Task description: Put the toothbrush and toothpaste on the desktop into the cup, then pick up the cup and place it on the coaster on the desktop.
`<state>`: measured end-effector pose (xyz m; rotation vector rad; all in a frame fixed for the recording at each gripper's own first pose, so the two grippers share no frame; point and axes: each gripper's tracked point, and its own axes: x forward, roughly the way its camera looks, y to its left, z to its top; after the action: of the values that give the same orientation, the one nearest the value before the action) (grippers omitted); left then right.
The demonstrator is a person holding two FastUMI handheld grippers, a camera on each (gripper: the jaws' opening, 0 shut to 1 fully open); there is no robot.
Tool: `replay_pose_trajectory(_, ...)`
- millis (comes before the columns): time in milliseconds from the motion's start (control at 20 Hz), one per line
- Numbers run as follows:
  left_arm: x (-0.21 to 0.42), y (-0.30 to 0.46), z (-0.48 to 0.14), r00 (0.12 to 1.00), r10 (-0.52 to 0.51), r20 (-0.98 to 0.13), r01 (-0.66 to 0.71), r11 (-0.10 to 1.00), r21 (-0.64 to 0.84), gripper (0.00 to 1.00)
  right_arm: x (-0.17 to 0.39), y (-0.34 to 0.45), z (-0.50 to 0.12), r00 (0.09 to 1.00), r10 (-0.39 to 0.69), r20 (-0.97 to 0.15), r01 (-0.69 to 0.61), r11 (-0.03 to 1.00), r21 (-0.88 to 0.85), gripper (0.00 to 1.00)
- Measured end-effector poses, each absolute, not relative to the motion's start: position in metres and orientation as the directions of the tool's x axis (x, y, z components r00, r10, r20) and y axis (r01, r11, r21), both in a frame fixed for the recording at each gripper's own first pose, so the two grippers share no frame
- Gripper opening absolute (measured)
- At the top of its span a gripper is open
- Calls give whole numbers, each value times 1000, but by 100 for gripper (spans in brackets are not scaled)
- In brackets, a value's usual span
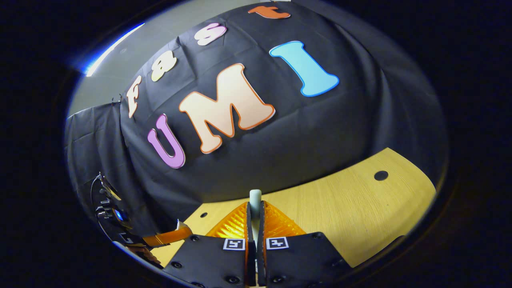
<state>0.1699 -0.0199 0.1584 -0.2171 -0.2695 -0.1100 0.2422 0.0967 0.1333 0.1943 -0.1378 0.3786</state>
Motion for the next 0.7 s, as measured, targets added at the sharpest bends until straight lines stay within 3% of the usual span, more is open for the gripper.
replay_pose_trajectory(400,195,-42,199,890,-118,439,226,953,-201,6,261,126,124,860,442,254,-459,889,7,5)
replay_pose_trajectory(700,209,-49,195,867,-139,478,248,953,-175,6,277,142,100,846,468,256,-479,878,-24,5)
